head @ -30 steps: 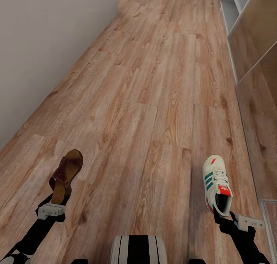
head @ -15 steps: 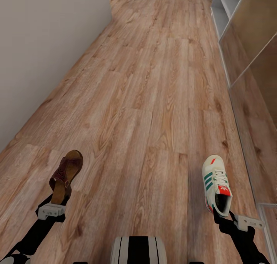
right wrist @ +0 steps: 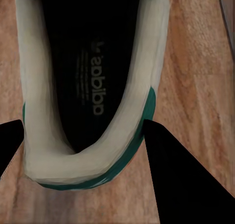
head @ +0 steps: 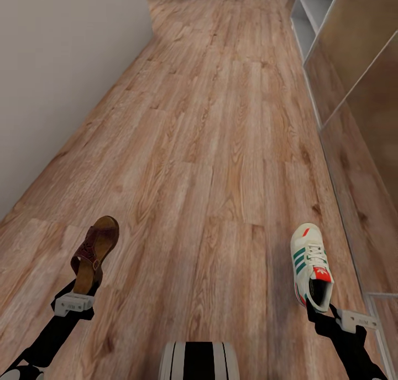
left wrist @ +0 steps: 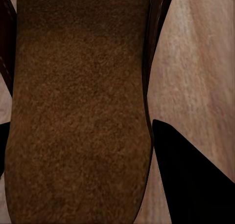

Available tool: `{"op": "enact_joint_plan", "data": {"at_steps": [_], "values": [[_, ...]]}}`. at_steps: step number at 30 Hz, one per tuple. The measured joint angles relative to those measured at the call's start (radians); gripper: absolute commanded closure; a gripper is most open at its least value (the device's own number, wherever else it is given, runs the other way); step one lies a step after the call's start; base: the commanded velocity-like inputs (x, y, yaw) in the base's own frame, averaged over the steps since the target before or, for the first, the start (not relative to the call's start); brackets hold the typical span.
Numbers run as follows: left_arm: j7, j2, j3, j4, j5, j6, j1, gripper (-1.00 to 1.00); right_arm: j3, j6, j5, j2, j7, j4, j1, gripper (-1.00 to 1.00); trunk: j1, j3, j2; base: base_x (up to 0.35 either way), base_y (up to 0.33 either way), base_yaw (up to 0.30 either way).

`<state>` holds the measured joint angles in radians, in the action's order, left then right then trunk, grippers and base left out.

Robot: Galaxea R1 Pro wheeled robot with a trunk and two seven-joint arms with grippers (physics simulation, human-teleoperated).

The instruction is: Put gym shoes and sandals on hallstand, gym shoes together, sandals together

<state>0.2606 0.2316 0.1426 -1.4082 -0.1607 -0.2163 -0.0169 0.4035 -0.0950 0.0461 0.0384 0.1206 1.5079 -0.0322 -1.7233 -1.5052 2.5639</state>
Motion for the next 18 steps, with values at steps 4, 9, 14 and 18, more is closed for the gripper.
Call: {"op": "enact_joint_plan", "data": {"at_steps": [4,9,14,18], "values": [[0.000,0.000,0.000,0.000,0.000,-0.001,0.000,1.00,0.000,0.000,0.000,0.000,0.000,0.000,0.000,1.00,0.000,0.006,0.000,0.219,0.000,-0.083],[0.000,0.000,0.000,0.000,-0.001,-0.001,0.000,1.00,0.000,0.000,0.000,0.000,0.000,0.000,0.000,1.00,0.000,0.014,0.000,0.117,0.000,-0.079],[0.000,0.000,0.000,0.000,-0.001,-0.001,0.000,1.00,0.000,0.000,0.000,0.000,0.000,0.000,0.000,1.00,0.000,0.021,0.000,0.046,0.000,-0.074],[0.000,0.000,0.000,0.000,-0.001,-0.001,0.000,1.00,0.000,0.000,0.000,0.001,0.000,0.000,0.000,1.00,0.000,0.027,0.000,0.020,0.000,-0.072]]}}
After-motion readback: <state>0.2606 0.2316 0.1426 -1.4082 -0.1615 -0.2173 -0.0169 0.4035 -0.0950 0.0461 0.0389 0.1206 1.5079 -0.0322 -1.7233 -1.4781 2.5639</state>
